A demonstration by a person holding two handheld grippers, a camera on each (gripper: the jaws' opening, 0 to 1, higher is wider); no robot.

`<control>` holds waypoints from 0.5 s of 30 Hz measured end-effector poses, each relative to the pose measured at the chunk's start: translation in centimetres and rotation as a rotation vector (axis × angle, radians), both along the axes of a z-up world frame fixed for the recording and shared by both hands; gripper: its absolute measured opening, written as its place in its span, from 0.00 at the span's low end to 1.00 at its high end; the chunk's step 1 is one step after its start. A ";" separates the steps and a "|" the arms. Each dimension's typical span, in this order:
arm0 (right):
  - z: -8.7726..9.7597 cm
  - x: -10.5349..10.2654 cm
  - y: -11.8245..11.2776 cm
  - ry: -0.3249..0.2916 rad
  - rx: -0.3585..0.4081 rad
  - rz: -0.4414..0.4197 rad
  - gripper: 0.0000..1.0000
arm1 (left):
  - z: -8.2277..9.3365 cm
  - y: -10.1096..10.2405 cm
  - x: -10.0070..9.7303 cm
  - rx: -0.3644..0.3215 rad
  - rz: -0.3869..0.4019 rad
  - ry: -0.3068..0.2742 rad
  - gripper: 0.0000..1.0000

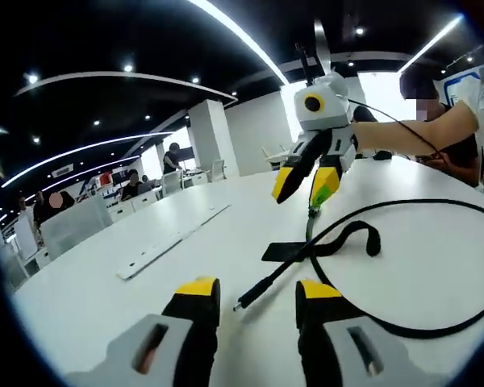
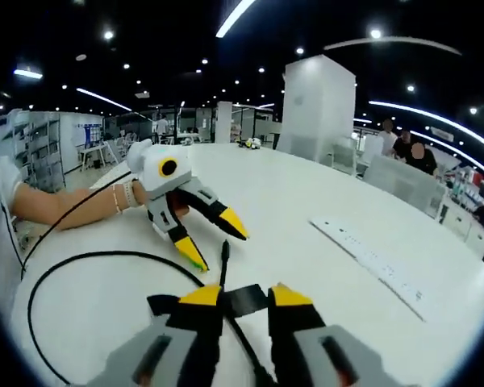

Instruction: Find the charging cable on the desk, coil it up and secure with Velcro.

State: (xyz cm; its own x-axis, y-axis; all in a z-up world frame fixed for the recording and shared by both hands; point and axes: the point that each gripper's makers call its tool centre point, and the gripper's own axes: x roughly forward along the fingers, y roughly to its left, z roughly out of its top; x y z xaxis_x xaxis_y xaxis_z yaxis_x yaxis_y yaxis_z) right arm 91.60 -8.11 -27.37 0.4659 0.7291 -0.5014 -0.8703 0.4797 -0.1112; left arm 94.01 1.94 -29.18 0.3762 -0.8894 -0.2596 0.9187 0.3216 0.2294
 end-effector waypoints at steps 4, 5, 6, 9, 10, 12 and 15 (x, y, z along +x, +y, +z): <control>-1.2 -0.2 -2.5 0.025 -0.028 -0.015 0.26 | 0.2 -0.8 0.5 0.023 -0.029 -0.008 0.38; -1.6 -0.2 -2.9 0.041 -0.033 -0.017 0.26 | 0.1 -1.2 0.6 0.040 -0.035 -0.007 0.37; -2.0 -0.2 -3.3 0.054 -0.032 -0.022 0.27 | 0.1 -1.4 0.6 0.047 -0.041 -0.009 0.37; -3.0 -0.3 -3.5 0.086 -0.015 -0.012 0.29 | 0.0 -2.0 -0.1 0.097 -0.094 -0.024 0.30; -3.3 -0.4 -3.4 0.091 -0.019 -0.005 0.28 | -0.2 -2.1 -0.4 0.109 -0.111 -0.026 0.27; -3.8 -0.5 -3.3 0.089 -0.044 0.020 0.24 | -0.4 -2.2 -0.7 0.128 -0.123 -0.029 0.18; -3.5 -0.8 -2.9 0.086 -0.025 0.035 0.15 | -0.5 -1.9 -1.2 0.136 -0.134 -0.009 0.12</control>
State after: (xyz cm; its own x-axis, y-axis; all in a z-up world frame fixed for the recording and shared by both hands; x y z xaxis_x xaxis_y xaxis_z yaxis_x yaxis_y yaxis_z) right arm 90.79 -10.98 -30.88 0.3951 0.7306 -0.5570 -0.8932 0.4471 -0.0471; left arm 92.79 0.08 -29.65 0.2595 -0.8886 -0.3783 0.9489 0.1618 0.2709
